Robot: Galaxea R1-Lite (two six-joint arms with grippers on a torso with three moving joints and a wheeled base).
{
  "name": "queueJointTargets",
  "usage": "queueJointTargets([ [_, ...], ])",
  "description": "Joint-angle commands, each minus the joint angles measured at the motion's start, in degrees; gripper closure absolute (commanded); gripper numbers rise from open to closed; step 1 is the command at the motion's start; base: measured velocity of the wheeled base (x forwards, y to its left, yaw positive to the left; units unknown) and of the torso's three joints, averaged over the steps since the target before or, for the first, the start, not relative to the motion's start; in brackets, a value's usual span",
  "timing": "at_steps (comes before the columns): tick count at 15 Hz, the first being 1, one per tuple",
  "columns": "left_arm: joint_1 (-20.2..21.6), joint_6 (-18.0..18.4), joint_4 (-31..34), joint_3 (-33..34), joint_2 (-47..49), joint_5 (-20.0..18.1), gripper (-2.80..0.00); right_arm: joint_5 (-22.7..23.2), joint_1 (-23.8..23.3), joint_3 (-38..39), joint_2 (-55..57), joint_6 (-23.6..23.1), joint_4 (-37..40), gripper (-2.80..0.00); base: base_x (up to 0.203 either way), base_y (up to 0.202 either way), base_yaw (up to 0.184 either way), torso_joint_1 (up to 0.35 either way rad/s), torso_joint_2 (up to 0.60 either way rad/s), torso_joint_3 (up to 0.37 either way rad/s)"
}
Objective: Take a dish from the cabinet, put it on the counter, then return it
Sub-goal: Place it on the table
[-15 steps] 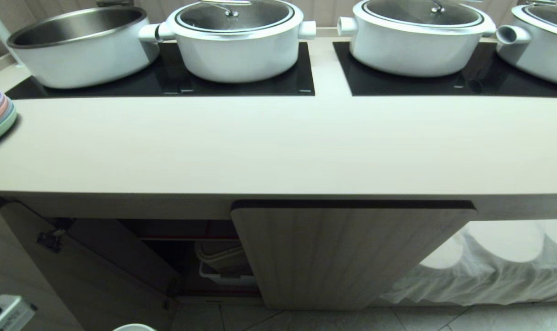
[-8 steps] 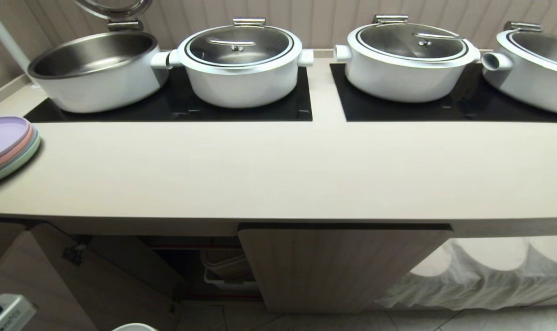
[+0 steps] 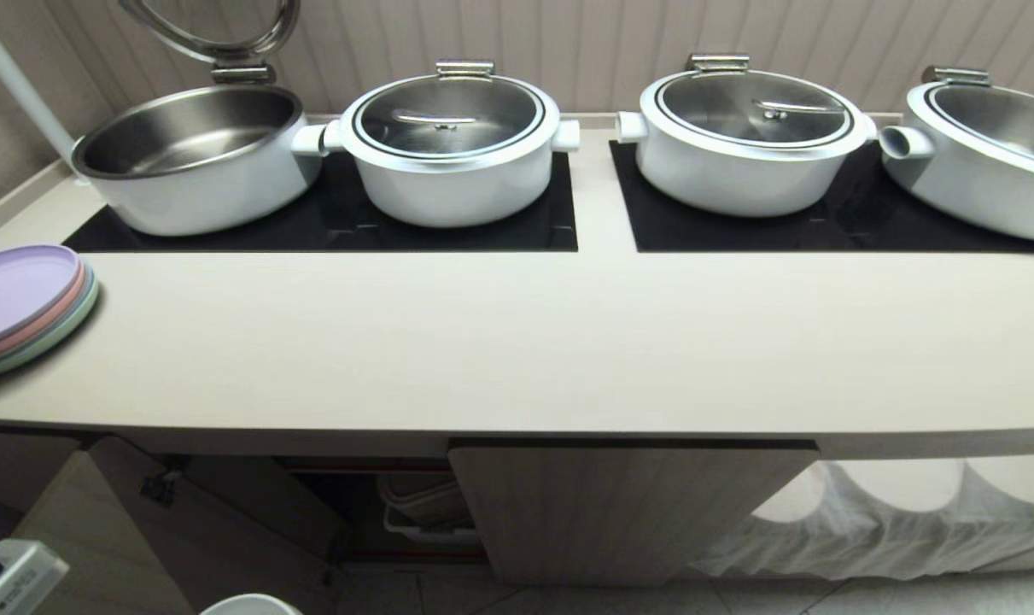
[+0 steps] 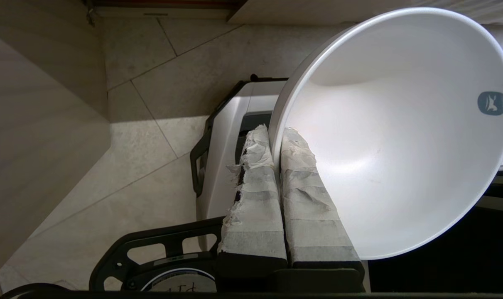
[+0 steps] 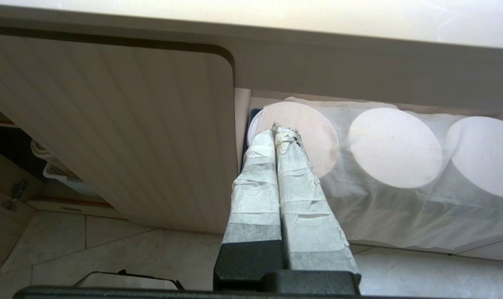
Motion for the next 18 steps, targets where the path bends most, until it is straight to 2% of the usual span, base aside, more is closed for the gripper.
queueJointTargets([
  [1,0.0,-0.1,0.1,-0.1,0.0,0.0,0.00,0.1,0.1,0.0,0.0,0.0,0.0,0.00,0.000,0.000,0.000,0.167,-0.33,-0.173],
  [15,-1.7,0.0,1.4,-0.9,0.1,0.4,0.00,0.0,0.0,0.0,0.0,0.0,0.0,0.00,0.000,0.000,0.000,0.153,-0.31,-0.154],
  [18,-1.7,3.0,2.6,-0.9,0.2,0.4,0.00,0.0,0.0,0.0,0.0,0.0,0.0,0.00,0.000,0.000,0.000,0.098,-0.19,-0.102],
])
